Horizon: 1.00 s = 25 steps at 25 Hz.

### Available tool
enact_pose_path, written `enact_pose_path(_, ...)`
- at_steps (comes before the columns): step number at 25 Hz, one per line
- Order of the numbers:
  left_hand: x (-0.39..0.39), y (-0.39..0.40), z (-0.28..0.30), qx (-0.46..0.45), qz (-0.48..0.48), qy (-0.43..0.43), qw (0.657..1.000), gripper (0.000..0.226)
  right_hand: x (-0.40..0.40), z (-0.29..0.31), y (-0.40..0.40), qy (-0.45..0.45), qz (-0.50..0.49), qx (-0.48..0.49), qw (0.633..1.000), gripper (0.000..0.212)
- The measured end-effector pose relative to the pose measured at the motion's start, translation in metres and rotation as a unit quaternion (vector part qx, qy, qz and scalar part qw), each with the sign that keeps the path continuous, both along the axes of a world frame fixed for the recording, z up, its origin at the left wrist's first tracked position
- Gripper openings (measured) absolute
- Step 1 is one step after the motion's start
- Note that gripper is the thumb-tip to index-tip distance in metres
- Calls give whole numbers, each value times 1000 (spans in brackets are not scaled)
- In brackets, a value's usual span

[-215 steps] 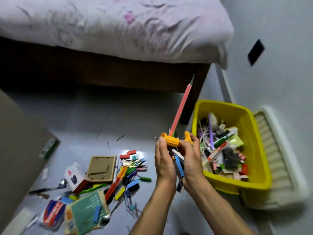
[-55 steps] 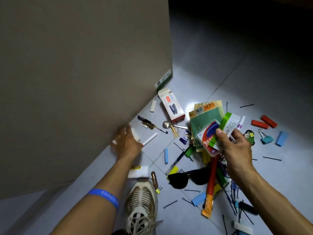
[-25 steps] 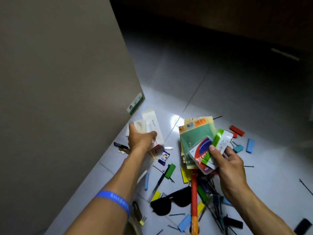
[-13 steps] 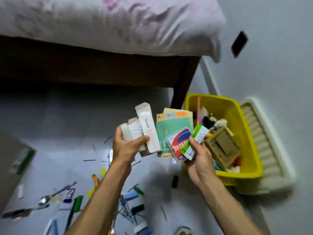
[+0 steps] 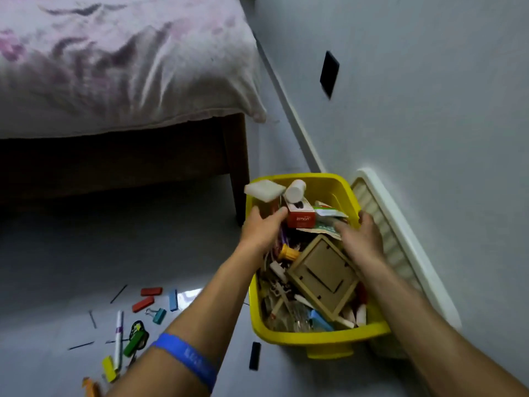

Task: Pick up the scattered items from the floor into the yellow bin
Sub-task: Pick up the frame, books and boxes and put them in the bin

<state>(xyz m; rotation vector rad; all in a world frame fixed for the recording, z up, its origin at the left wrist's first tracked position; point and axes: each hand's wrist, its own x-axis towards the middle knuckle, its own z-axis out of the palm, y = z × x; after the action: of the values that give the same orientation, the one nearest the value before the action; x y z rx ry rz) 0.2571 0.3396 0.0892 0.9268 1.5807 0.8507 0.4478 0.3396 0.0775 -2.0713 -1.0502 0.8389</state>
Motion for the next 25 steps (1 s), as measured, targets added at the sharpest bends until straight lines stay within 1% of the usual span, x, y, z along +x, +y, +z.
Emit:
enact_pose_path(1, 0, -4, -8, 65, -18, 75, 995, 62, 2, -7, -4, -43, 45, 35, 997, 64)
enact_pose_path(2, 0, -9, -17, 125, -49, 143, 981, 57, 4, -15, -8, -76, 97, 70, 990, 62)
enact_pose_path(3, 0, -13, -25, 169, -80, 190, 964, 54, 4, -22, -10, -100, 153, 93, 979, 58)
enact_pose_path(4, 0, -16, -32, 191, -102, 221, 951, 51, 3, -29, -11, -119, 203, 96, 967, 54)
enact_pose_path(5, -1, -19, -36, 205, -103, 247, 941, 46, 2, -34, -13, -139, 233, 90, 958, 49)
enact_pose_path(7, -6, -17, -37, 248, -52, 315, 915, 37, 0, -37, -15, -191, 228, 105, 949, 44)
enact_pose_path(9, -16, -7, -29, 294, 4, 381, 876, 33, -4, -31, -12, -229, 213, 144, 939, 45)
enact_pose_path(10, -24, -1, -25, 297, 20, 395, 869, 31, -8, -29, -9, -239, 220, 160, 932, 45)
enact_pose_path(11, -34, 3, -24, 281, 32, 391, 876, 29, -15, -26, -7, -246, 235, 171, 925, 43)
enact_pose_path(14, -68, -3, -42, 185, 80, 326, 924, 27, -52, -20, -6, -237, 277, 208, 907, 33)
enact_pose_path(16, -91, -24, -69, 123, 64, 310, 941, 31, -83, -23, -14, -243, 301, 242, 890, 29)
enact_pose_path(19, -120, -51, -105, 48, 54, 275, 959, 41, -135, -35, -28, -241, 361, 272, 859, 29)
enact_pose_path(21, -138, -61, -118, 18, 67, 255, 964, 46, -168, -44, -31, -239, 390, 242, 855, 27)
enact_pose_path(24, -163, -71, -131, 8, 64, 253, 965, 47, -203, -55, -18, -342, 408, 214, 819, 27)
enact_pose_path(25, -168, -73, -133, 7, 66, 252, 965, 46, -213, -58, -9, -351, 412, 198, 817, 28)
